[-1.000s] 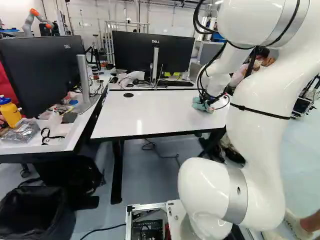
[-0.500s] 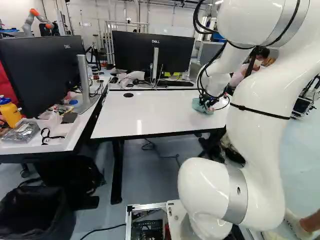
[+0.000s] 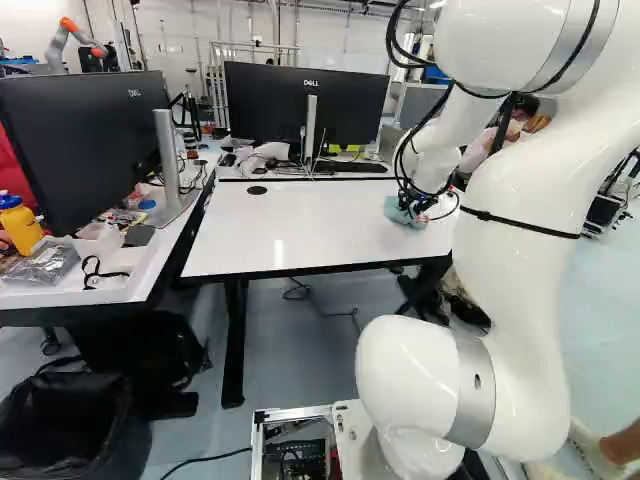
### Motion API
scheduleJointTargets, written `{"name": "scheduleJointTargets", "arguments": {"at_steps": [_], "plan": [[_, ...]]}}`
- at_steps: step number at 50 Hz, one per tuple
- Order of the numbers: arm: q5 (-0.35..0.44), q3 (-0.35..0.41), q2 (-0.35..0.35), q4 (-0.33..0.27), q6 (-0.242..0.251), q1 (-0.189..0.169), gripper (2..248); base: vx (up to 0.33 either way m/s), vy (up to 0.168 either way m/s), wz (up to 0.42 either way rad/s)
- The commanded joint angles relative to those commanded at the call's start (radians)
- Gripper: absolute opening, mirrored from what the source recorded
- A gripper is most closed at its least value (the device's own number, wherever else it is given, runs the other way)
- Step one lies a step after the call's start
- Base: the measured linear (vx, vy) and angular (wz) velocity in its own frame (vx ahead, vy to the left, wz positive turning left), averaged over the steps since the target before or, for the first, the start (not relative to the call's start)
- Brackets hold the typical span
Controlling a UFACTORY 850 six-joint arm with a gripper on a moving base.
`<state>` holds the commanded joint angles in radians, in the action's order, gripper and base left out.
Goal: Clean the table with the green towel
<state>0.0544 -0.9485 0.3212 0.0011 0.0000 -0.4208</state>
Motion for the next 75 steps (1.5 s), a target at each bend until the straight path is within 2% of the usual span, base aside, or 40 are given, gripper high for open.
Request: {"name": "scheduleJointTargets", "arguments": {"at_steps": [20,41,56,75], "plan": [[0.000,-0.085,0.068,0.000,0.000,0.022,54,0.000,0.000,0.000],[0.000,-0.134,0.106,0.000,0.000,-0.026,54,0.000,0.000,0.000],[0.000,-0.105,0.083,0.000,0.000,-0.065,54,0.000,0.000,0.000],[0.000,-0.008,0.007,0.000,0.000,-0.080,54,0.000,0.000,0.000]]}}
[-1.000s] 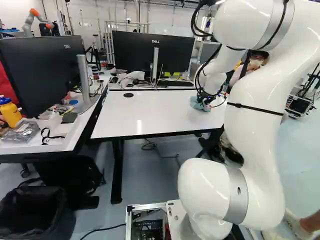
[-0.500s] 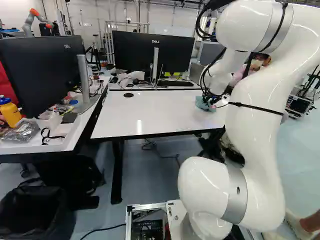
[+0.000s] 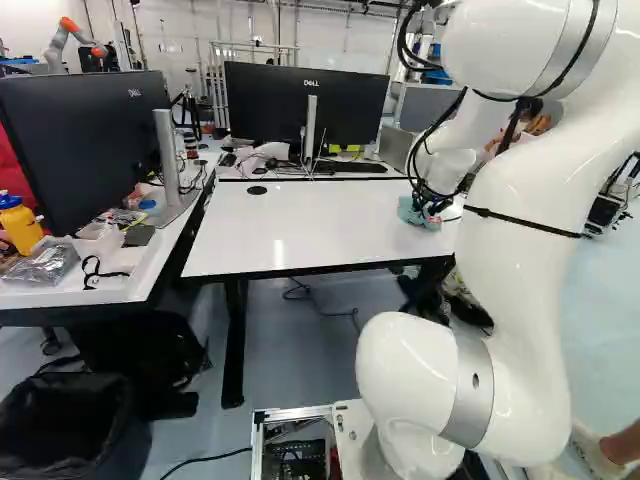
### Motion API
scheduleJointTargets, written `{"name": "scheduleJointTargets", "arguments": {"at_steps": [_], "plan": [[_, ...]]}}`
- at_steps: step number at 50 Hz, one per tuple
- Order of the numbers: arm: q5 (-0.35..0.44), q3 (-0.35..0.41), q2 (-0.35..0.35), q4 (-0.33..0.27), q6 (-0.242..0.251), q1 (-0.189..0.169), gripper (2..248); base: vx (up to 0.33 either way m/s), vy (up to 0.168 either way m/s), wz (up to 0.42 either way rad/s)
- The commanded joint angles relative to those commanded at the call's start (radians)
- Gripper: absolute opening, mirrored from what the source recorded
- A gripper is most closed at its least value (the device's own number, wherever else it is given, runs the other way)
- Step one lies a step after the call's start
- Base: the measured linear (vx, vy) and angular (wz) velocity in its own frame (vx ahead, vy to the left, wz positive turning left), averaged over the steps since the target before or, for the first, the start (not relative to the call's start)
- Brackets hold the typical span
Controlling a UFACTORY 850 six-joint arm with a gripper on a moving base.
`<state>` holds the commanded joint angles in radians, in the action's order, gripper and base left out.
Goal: Clean the table with the green towel
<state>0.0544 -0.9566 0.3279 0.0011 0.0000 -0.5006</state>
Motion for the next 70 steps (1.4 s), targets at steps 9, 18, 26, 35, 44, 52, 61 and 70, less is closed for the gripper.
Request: {"name": "scheduleJointTargets", "arguments": {"at_steps": [9,18,26,35,44,52,61,70], "plan": [[0.000,0.042,-0.034,0.000,0.000,0.008,54,0.000,0.000,0.000],[0.000,0.072,-0.059,0.000,0.000,0.029,54,0.000,0.000,0.000],[0.000,0.091,-0.075,0.000,0.000,0.052,54,0.000,0.000,0.000],[0.000,0.099,-0.081,0.000,0.000,0.080,54,0.000,0.000,0.000],[0.000,0.071,-0.058,0.000,0.000,0.101,54,0.000,0.000,0.000],[0.000,0.033,-0.027,0.000,0.000,0.110,54,0.000,0.000,0.000],[0.000,-0.013,0.011,0.000,0.000,0.118,54,0.000,0.000,0.000],[0.000,-0.062,0.050,0.000,0.000,0.118,54,0.000,0.000,0.000]]}}
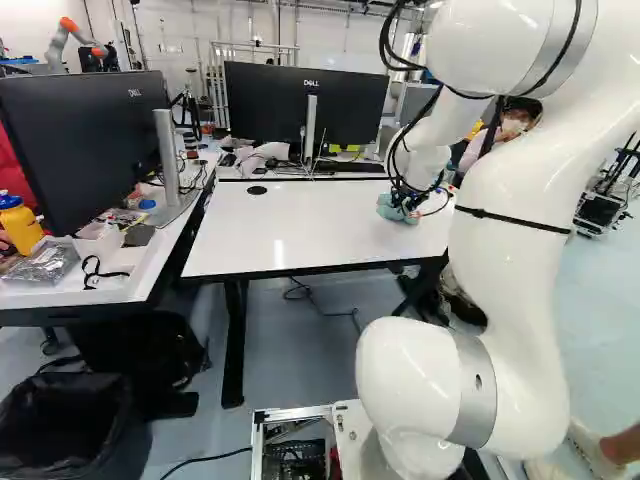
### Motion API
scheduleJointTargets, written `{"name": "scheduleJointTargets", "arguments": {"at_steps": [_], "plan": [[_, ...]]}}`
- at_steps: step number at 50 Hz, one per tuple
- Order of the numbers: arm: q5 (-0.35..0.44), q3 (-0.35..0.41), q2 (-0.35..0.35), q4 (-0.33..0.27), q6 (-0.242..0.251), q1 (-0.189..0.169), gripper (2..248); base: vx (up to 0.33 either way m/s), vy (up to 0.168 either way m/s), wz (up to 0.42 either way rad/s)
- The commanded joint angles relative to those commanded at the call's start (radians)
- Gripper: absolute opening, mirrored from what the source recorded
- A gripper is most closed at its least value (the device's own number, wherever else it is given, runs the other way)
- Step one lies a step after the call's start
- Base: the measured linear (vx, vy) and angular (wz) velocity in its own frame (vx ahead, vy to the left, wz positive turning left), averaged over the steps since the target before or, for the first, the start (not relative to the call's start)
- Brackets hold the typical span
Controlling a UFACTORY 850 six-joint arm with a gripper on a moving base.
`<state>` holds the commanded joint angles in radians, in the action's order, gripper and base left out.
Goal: Clean the table with the green towel
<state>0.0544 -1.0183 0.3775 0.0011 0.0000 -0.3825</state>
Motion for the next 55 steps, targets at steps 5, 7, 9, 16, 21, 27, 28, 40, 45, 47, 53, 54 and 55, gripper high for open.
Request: {"name": "scheduleJointTargets", "arguments": {"at_steps": [5,7,9,16,21,27,28,40,45,47,53,54,55], "plan": [[0.000,-0.023,0.018,0.000,0.000,-0.006,54,0.000,0.000,0.000],[0.000,-0.031,0.024,0.000,0.000,-0.009,54,0.000,0.000,0.000],[0.000,-0.038,0.030,0.000,0.000,-0.014,54,0.000,0.000,0.000],[0.000,-0.055,0.043,0.000,0.000,-0.031,54,0.000,0.000,0.000],[0.000,-0.064,0.050,0.000,0.000,-0.045,54,0.000,0.000,0.000],[0.000,-0.060,0.047,0.000,0.000,-0.060,54,0.000,0.000,0.000],[0.000,-0.057,0.045,0.000,0.000,-0.062,54,0.000,0.000,0.000],[0.000,-0.004,0.003,0.000,0.000,-0.076,54,0.000,0.000,0.000],[0.000,0.021,-0.017,0.000,0.000,-0.081,54,0.000,0.000,0.000],[0.000,0.031,-0.025,0.000,0.000,-0.083,54,0.000,0.000,0.000],[0.000,0.063,-0.050,0.000,0.000,-0.090,54,0.000,0.000,0.000],[0.000,0.067,-0.053,0.000,0.000,-0.090,54,0.000,0.000,0.000],[0.000,0.072,-0.058,0.000,0.000,-0.091,54,0.000,0.000,0.000]]}}
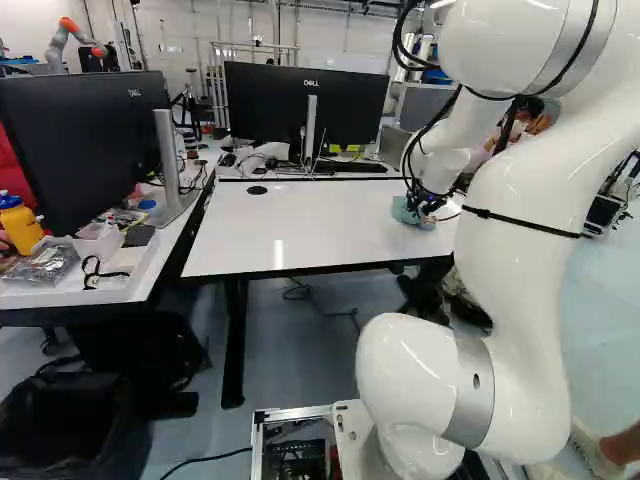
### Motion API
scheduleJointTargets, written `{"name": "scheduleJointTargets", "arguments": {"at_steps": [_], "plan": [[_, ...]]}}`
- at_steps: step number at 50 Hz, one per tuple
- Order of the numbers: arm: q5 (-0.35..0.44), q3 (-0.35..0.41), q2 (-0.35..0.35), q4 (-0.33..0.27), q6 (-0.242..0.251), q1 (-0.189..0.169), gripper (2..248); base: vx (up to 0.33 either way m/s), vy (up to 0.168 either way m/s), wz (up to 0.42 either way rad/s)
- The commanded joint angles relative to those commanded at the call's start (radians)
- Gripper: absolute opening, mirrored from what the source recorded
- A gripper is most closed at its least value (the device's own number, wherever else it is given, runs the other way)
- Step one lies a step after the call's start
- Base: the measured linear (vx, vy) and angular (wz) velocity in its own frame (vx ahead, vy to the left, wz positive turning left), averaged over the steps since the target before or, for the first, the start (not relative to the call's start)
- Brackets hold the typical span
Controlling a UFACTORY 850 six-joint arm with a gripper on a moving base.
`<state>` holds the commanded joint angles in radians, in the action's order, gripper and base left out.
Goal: Clean the table with the green towel
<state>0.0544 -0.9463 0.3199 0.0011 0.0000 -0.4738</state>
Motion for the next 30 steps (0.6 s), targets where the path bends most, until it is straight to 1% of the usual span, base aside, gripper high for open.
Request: {"name": "scheduleJointTargets", "arguments": {"at_steps": [7,13,30], "plan": [[0.000,0.037,-0.030,0.000,0.000,-0.004,54,0.000,0.000,0.000],[0.000,0.064,-0.053,0.000,0.000,0.001,54,0.000,0.000,0.000],[0.000,0.104,-0.086,0.000,0.000,0.047,54,0.000,0.000,0.000]]}}
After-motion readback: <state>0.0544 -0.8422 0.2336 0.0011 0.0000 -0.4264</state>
